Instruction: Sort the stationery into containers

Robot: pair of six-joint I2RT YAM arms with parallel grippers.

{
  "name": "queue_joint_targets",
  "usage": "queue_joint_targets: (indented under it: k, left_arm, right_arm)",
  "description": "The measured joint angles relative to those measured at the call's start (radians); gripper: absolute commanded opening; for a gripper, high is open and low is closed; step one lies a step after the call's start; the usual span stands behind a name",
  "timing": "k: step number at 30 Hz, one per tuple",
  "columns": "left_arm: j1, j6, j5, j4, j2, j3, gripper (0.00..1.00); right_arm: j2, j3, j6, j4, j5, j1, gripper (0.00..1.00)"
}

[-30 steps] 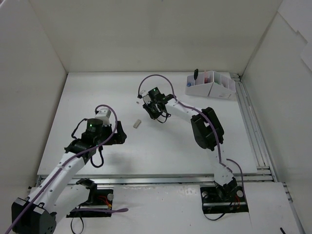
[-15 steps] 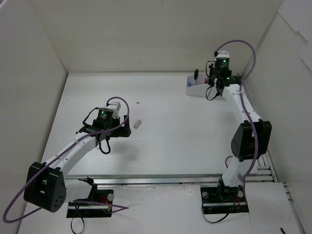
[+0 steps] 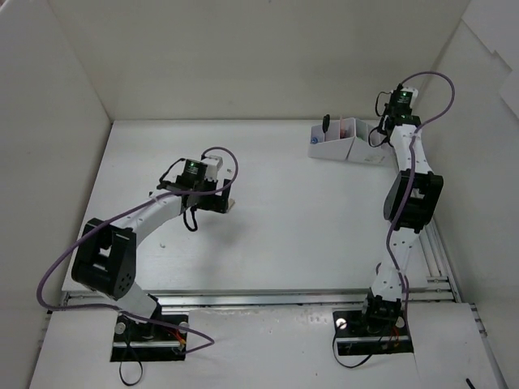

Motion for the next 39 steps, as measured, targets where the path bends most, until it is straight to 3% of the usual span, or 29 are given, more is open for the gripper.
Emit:
queue_joint_targets:
  k: [4,10,15,26,29,35,39]
  left_arm:
    - [-0.003,0.024,0.011,-0.008,0.067,0.034,0.95]
    - [-0.008,0.059,0.028,-0.017,0.137,0.077,0.92]
    - [-0.022,0.082,0.046,-0.031,0.167,0.101,0.91]
    - [-0.045,0.109,0.06,-0.052,0.24,0.133,0.76]
    - [-0.05,0.111,0.055,-0.056,0.25,0.134,0.74]
    - [-0.064,0.11,0.039,-0.057,0.276,0.144,0.68]
    - [-0.066,0.111,0.036,-0.049,0.301,0.172,0.52]
  right_arm:
    - [0.067,0.05,-0.002,-0.01,0.001,-0.008,0.06]
    - [0.076,0.055,-0.008,-0.014,0.015,-0.008,0.21]
    - [0.076,0.055,-0.007,-0.014,0.044,-0.008,0.5]
    - [0.043,0.018,-0.001,-0.014,-0.031,-0.011,0.72]
    - [-0.013,-0.037,0.008,-0.016,-0.085,-0.01,0.98]
    - [-0.161,-0.144,0.0,-0.017,-0.153,0.015,0.98]
    - [-0.257,-0.224,-0.001,-0.012,-0.18,0.047,0.98]
